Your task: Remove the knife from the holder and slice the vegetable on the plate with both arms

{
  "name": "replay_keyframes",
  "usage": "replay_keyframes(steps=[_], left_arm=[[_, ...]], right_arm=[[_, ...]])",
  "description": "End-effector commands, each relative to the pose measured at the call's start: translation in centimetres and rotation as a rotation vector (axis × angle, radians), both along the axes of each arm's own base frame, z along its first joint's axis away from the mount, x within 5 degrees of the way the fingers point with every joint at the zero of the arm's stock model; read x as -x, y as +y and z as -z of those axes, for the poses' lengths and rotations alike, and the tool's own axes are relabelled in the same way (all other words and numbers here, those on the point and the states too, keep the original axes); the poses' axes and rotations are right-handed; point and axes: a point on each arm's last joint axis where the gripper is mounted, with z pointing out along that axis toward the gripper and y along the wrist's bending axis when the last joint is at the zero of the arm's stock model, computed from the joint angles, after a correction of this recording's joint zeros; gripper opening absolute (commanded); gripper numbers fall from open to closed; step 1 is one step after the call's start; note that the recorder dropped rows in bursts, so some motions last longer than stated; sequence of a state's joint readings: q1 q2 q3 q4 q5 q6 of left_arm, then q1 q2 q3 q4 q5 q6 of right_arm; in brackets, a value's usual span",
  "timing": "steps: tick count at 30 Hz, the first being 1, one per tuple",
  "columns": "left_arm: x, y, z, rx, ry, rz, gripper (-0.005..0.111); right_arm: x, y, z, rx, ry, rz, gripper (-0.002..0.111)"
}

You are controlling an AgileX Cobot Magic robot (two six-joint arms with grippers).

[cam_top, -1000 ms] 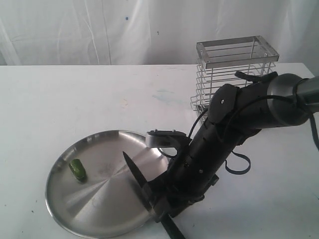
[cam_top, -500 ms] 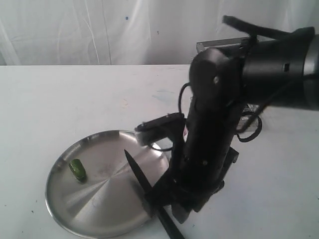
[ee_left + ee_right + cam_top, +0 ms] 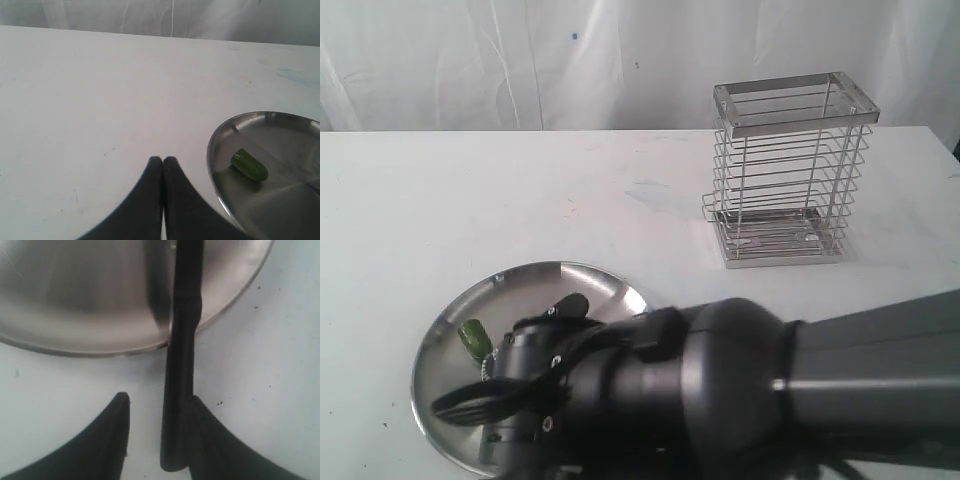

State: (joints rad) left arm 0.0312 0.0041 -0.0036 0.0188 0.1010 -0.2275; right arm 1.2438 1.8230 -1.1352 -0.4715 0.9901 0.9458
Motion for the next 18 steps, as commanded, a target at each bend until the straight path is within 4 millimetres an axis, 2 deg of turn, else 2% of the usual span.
replay_keyframes(steps=[1,5,18], left_arm=[[0.0,-0.2,0.1,0.009,-0.003,0.035,0.000],[0.0,-0.3,0.1,0.009,-0.003,0.056,0.000],[0.0,-0.5,0.1,0.009,-0.003,0.083,0.000]], right_arm=[[-0.1,0.0,1.6,0.083,-0.001,0.022,0.045],[-0.1,-0.2,1.6,0.099,-0.001,0.032,0.055],[-0.3,-0.1,3.2,0.121,-0.018,0.130,0.054]])
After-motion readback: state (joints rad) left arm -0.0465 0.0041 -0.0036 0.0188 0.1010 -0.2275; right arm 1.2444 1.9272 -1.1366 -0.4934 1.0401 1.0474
